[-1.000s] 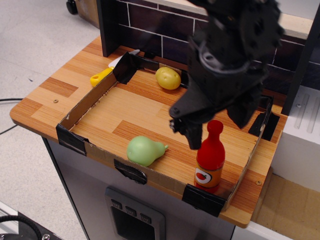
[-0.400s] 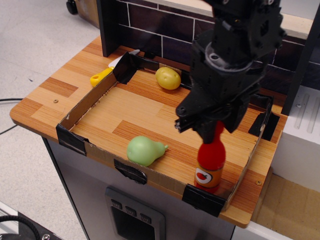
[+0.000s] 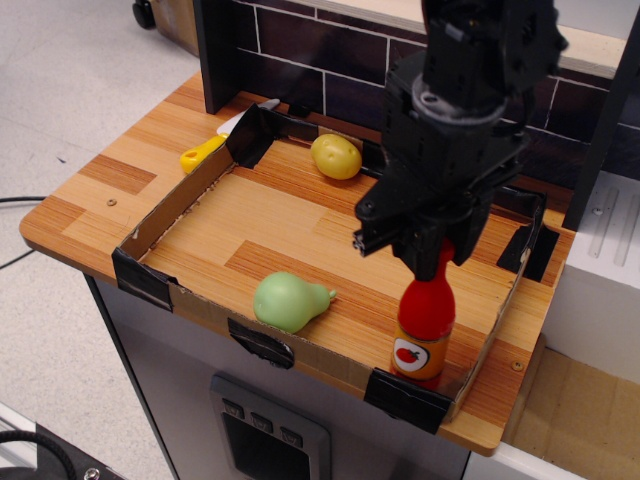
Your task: Topple hot sauce bottle
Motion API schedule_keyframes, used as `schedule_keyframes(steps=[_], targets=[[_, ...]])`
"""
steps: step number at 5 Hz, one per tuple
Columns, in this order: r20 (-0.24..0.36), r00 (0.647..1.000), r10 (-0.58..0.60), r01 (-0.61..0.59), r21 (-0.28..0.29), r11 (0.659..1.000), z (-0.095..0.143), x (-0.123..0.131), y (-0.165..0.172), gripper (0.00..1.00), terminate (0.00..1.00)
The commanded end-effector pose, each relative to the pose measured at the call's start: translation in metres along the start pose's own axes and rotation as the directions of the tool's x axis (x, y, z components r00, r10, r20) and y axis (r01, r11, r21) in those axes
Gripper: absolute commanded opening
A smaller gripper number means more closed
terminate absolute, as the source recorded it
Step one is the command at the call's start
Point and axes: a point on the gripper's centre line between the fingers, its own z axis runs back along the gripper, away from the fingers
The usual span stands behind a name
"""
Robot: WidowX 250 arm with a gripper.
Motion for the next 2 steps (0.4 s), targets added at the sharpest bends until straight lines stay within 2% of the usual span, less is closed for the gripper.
schedule_keyframes(steps=[1,2], targets=[[-0.195,0.971,0.142,-0.157,-0.065,0.985,0.009,0.033,-0.012,0.0,0.0],[-0.314,0.924,0.217,-0.246,-0.054,0.968,0.0,0.046,-0.022,0.0,0.0]])
